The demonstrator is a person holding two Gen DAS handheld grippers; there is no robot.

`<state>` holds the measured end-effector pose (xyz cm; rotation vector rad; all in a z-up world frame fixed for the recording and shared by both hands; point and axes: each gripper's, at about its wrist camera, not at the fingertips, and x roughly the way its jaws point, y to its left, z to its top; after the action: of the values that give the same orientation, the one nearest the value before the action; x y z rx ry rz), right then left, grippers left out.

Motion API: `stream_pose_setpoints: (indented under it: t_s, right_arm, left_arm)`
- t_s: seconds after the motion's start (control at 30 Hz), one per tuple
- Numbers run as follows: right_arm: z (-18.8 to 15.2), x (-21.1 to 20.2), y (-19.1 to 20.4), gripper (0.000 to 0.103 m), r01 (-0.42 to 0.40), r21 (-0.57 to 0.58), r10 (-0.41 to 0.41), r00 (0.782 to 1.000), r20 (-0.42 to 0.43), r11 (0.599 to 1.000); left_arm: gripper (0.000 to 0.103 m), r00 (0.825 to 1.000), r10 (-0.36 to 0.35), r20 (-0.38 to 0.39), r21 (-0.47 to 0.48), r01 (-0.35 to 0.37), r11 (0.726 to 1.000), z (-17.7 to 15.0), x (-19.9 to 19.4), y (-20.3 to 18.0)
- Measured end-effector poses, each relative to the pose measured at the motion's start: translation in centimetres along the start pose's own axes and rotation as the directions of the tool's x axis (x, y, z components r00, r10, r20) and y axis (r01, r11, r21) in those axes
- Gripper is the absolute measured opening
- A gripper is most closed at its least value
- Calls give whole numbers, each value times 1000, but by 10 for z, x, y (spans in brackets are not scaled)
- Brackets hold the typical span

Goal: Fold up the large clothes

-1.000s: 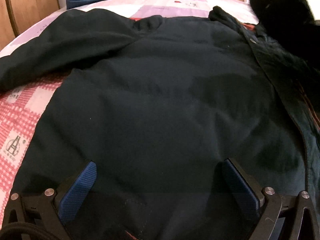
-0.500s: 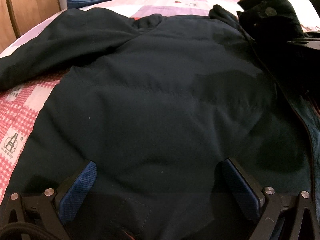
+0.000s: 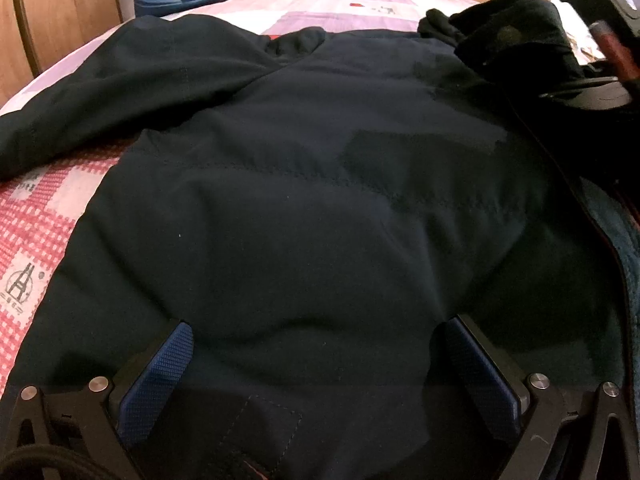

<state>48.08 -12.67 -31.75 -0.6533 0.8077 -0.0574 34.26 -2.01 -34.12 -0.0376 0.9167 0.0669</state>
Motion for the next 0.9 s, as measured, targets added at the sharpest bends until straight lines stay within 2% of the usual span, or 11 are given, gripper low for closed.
stream_pose_setpoints:
  t_s: [0.03,0.07,0.1,0.17,0.33,0.43,0.53,0.6,0.73,0.8,0.9]
  right_arm:
    - [0,0,2,27,3,-7,-3,1000,-6,1000]
    - [3,0,4,42,-3,-12,3,1000,-12,1000]
    - [5,-1,6,66,-30,-12,30,999,-10,999]
    - [12,-9,13,79,-27,-36,27,1000,12,999]
    - [25,-28,22,79,-186,-30,188,980,70,982]
    - [29,-51,14,79,-345,15,340,930,139,938]
    - [24,-68,-9,79,-397,104,374,908,190,912]
    - [10,-75,-36,79,-347,178,310,929,202,921]
    - [-45,-66,-113,79,-111,341,69,989,134,934]
    - [-79,-49,-155,79,36,417,-52,998,26,908]
    - [-129,-11,-210,79,176,516,-106,981,-161,839]
  left_arm:
    - [103,1000,0,0,0,0,1000,0,0,0]
    - [103,1000,1,0,0,-1,1000,0,0,0]
    - [103,1000,0,1,0,0,1000,0,0,0]
    - [103,1000,1,1,1,-1,1000,0,0,0]
    - [103,1000,1,0,1,-1,1000,0,1,1]
    - [103,1000,1,0,0,-1,1000,1,1,2]
    - [103,1000,0,-2,0,0,1000,2,1,4]
    - [103,1000,1,-2,0,-1,1000,2,2,4]
    - [103,1000,4,-1,2,-4,1000,2,2,4]
    - [103,1000,7,-2,4,-7,1000,2,2,4]
    - [103,1000,5,-10,5,-5,1000,4,3,5]
